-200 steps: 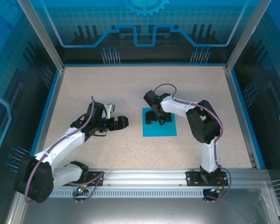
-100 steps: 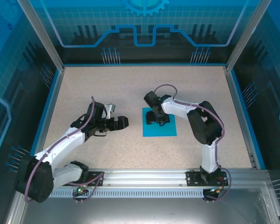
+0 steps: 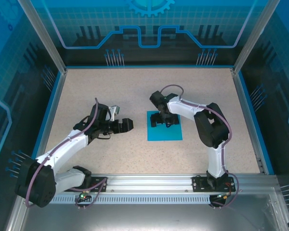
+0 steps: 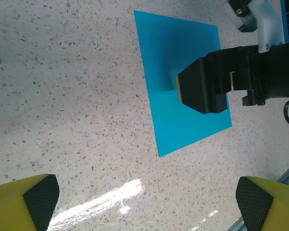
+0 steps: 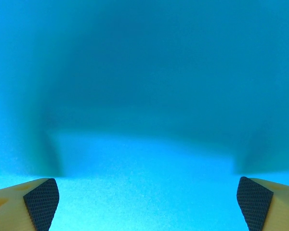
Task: Fold a paper plane with a square sheet of paper (pick it up from the middle)
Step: Fold the square sheet of paper in half at the center of the table.
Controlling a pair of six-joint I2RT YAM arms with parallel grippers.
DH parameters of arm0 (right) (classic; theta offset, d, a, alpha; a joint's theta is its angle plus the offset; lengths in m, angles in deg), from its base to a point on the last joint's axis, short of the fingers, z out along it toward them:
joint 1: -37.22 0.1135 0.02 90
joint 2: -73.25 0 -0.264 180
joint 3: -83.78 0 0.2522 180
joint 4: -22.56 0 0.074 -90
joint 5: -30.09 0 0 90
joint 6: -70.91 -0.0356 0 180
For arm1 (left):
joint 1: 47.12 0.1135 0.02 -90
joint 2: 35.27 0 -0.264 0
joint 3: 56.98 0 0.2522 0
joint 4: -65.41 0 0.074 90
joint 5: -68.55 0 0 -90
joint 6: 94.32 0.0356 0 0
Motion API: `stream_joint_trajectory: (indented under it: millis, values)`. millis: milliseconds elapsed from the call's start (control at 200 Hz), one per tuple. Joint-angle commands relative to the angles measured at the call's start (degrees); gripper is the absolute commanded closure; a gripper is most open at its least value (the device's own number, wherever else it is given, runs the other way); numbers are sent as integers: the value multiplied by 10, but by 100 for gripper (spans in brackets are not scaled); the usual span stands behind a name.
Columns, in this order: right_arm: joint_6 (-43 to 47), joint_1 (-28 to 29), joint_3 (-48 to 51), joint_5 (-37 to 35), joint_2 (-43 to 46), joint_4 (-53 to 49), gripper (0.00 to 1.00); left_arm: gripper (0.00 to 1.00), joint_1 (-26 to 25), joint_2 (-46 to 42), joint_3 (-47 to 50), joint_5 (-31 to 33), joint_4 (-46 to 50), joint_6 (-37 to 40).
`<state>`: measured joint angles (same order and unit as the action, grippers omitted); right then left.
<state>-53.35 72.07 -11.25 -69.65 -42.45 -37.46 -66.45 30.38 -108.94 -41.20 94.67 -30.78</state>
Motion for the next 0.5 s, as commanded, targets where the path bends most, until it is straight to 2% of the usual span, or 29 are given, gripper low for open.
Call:
stream_joint_trajectory:
  millis: [0,90,320,495]
  values:
    - [-14,5,22,26,-38,0,1,2,-5,7,-20,-1,16,18]
    - [-21,8,39,52,-60,20,1,2,-6,10,-22,-2,17,15]
    - [-51,21,63,27,-111,23,1,2,-7,11,-28,0,28,20]
    - [-52,24,71,34,-124,37,10,1,-8,11,-28,3,35,25]
